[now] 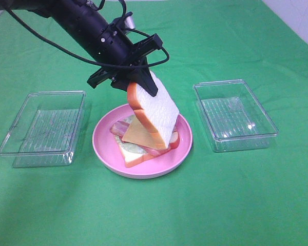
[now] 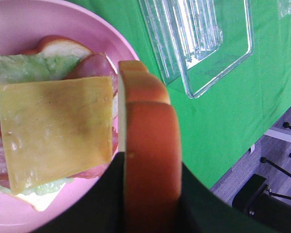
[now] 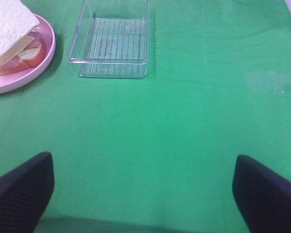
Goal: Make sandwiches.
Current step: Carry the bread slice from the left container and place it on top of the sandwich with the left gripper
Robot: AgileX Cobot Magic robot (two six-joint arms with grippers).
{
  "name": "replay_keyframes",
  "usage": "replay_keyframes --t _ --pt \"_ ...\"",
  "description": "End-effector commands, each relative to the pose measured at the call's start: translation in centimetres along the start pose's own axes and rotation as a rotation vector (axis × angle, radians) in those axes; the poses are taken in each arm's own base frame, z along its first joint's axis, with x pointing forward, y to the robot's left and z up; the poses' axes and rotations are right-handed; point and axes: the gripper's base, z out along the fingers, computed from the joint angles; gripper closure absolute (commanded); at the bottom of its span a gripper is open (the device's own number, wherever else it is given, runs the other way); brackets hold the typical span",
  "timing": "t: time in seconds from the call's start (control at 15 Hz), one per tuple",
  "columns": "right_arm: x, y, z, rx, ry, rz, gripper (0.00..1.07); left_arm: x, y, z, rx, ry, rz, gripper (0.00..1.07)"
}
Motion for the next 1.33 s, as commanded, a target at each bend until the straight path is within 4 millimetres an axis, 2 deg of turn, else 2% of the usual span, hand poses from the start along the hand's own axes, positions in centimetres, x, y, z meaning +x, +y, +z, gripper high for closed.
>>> replay_keyframes --t 0.07,0.33,0.53,0.6,0.67,0.73,0.8,0.87,0.93,1.07,1.13,1.2,1.33 --pt "0.3 0.0 -0.3 0.0 -0.034 0.0 0.12 0.1 0.2 0.5 -0.005 0.015 -0.03 0.98" --pt "0.3 0.0 -0.3 0.0 -0.034 0.0 0.12 0.2 1.3 2.0 -0.015 0.065 -0.068 0.98" --pt "0.3 0.0 -0.3 0.0 -0.034 0.0 0.12 0.1 2.0 2.1 -0.077 0.061 -0.038 0.98" --pt "0.3 0.0 -0.3 0.0 -0.034 0.0 0.12 0.1 2.4 2.1 -0.115 0.059 -0.023 0.94" --pt "0.3 0.0 -0.3 0.0 -0.034 0.0 0.12 0.1 2.7 2.1 -0.148 0.056 -0.014 0.82" --pt "0.3 0.0 -0.3 0.0 -0.034 0.0 0.12 0.1 2.8 2.0 -0.166 0.055 -0.003 0.63" --pt "0.3 0.0 -0.3 0.0 -0.034 0.0 0.12 0.0 2.9 2.0 -0.175 0.049 0.003 0.38" --pt "0.3 0.0 -0.3 0.0 -0.034 0.0 0.12 0.0 2.9 2.0 -0.176 0.046 0.003 0.25" --pt "0.3 0.0 -0.3 0.0 -0.034 0.0 0.12 -0.1 2.9 2.0 -0.175 0.036 0.008 0.06" --pt "0.3 0.0 -0.3 0.0 -0.034 0.0 0.12 -0.1 2.6 1.3 -0.195 0.019 0.03 0.05" --pt "0.3 0.0 -0.3 0.0 -0.034 0.0 0.12 -0.2 2.0 -0.4 -0.262 -0.009 0.072 0.05" --pt "0.3 0.0 -0.3 0.0 -0.034 0.0 0.12 -0.3 1.8 -1.1 -0.284 -0.017 0.081 0.05" --pt "0.3 0.0 -0.3 0.0 -0.034 0.0 0.12 -0.7 0.5 -3.7 -0.365 -0.027 0.113 0.05"
